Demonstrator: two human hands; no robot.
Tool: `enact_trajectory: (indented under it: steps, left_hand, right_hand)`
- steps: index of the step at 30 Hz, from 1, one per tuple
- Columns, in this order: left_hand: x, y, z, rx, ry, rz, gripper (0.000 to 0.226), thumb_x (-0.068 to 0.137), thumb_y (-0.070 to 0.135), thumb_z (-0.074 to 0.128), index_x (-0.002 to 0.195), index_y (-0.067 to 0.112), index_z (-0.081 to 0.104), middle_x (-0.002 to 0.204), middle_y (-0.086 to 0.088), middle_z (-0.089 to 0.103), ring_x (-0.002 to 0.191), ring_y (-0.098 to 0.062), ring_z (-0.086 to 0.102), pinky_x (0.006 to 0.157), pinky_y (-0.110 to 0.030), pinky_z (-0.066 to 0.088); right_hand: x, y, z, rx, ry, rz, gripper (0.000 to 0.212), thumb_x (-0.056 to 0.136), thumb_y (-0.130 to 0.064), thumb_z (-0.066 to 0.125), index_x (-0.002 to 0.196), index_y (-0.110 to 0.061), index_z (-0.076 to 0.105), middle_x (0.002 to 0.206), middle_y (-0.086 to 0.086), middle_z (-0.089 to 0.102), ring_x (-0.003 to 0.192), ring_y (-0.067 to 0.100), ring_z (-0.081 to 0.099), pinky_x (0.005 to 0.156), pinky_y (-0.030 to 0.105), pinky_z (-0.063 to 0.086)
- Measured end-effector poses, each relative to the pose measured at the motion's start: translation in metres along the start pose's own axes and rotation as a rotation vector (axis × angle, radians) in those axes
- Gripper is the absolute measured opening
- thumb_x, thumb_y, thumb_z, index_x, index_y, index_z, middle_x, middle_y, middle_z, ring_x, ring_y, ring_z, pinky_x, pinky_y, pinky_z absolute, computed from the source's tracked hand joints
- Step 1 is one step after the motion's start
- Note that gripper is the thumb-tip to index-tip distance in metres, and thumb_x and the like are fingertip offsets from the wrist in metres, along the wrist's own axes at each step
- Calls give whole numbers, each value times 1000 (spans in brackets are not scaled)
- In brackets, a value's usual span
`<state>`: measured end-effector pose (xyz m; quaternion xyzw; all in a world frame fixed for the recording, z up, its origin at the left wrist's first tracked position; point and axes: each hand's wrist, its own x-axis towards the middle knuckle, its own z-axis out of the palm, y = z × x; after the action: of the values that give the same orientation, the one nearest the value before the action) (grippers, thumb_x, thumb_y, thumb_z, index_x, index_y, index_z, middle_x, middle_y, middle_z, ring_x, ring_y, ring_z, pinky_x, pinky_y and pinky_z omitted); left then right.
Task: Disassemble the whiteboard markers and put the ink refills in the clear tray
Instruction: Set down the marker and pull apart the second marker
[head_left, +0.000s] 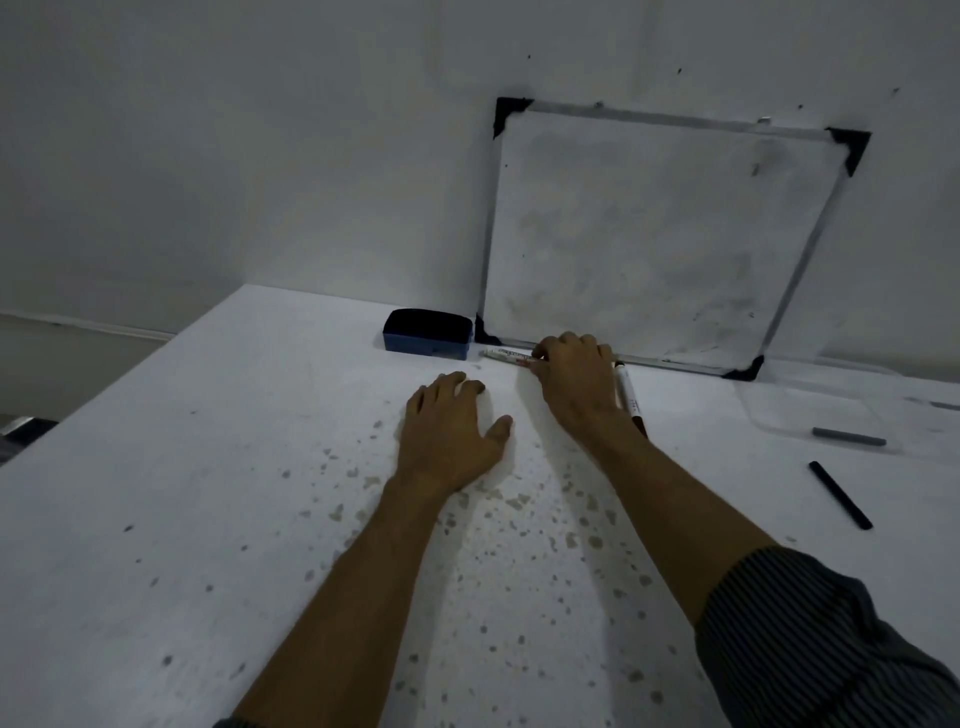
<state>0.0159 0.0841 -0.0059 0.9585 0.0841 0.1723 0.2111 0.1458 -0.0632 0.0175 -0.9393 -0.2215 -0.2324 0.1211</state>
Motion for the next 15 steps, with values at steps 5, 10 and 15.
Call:
enact_trajectory:
  steps: [5, 10, 15]
  left_hand:
    - [-4, 2, -4, -40, -8, -7, 83, 90, 63, 48, 154, 12, 37, 158, -10, 43, 145, -28, 40, 122, -42, 22]
    - [-9, 15, -11, -68, 30, 77, 65, 95, 50, 62, 146, 13, 45, 147, -7, 53, 132, -28, 52, 112, -42, 35]
    - [-33, 44, -9, -175, -6, 166, 56, 98, 46, 60, 144, 16, 47, 144, -3, 53, 125, -21, 55, 108, -37, 39]
  right_hand:
    - [-25, 9, -20, 26, 110, 77, 28, 89, -25, 71, 113, -12, 72, 105, 12, 67, 96, 34, 60, 84, 43, 42]
    - [-69, 36, -61, -133, 0, 419, 46, 85, -40, 70, 114, -6, 63, 113, 17, 62, 103, 35, 58, 88, 44, 42]
    - [-105, 49, -79, 107, -112, 517, 34, 92, -42, 60, 98, -8, 65, 99, 11, 67, 86, 29, 65, 75, 37, 53]
